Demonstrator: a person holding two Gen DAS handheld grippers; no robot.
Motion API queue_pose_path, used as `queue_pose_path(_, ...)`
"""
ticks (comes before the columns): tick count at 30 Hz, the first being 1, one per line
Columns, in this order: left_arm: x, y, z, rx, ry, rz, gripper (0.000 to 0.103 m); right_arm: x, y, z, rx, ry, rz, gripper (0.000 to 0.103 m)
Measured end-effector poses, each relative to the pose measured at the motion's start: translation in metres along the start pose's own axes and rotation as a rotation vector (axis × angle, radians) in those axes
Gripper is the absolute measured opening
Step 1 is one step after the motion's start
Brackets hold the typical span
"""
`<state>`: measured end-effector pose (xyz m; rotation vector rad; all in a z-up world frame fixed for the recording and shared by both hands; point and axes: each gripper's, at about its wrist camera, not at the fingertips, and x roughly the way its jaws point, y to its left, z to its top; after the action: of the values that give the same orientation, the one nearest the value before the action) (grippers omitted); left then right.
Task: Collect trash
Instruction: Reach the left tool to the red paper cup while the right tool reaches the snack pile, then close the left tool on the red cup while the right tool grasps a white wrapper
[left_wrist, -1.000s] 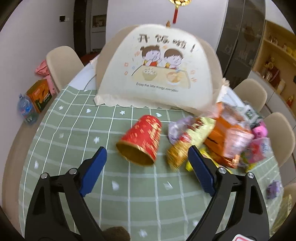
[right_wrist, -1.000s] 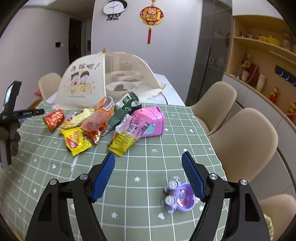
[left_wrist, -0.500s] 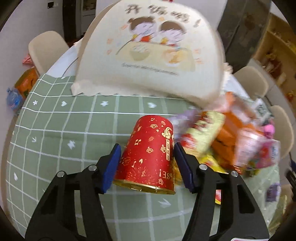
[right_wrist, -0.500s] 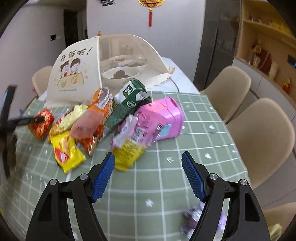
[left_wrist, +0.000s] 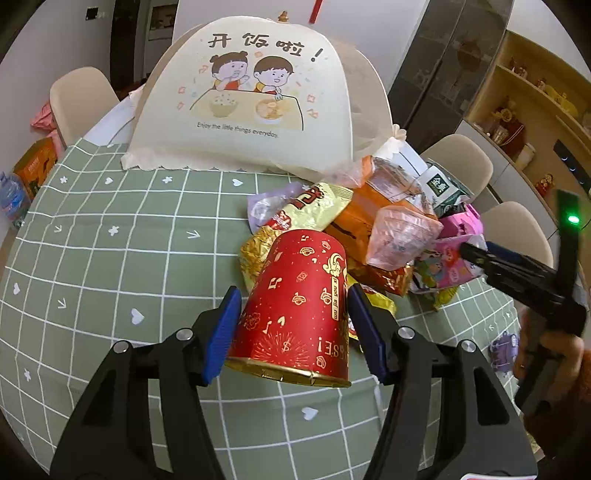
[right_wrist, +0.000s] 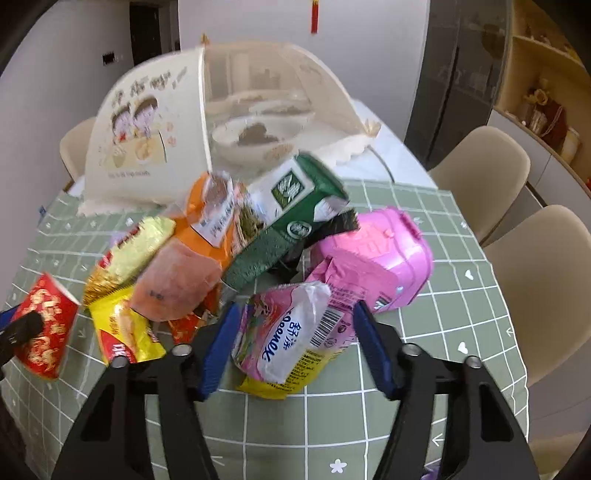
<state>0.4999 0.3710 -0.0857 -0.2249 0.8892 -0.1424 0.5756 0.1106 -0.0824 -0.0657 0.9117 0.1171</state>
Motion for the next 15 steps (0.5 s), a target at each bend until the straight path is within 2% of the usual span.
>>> queue_pose_path(1,0.001,0.001,0.000,-0.004,0.003,-0.004,0.057,0.006,0.002,0.001,-0.005,0.034,0.016,0.030)
queue_pose_path(2,0.000,0.001,0.000,-0.007,0.004,-0.007,0.057,0.008,0.002,0.000,-0.006,0.056,0.043,0.017)
queue_pose_path(3,0.000,0.001,0.000,-0.010,0.004,-0.007,0.057,0.009,0.003,0.000,-0.007,0.067,0.059,0.014)
queue_pose_path(7,-0.002,0.002,0.001,-0.022,-0.004,-0.015,0.057,-0.016,0.015,-0.003,-0.063,0.016,0.004,0.011)
queue_pose_path(15,-0.014,-0.012,0.003,-0.013,-0.024,-0.031,0.057,-0.070,0.021,-0.004,-0.112,-0.091,-0.008,0.011)
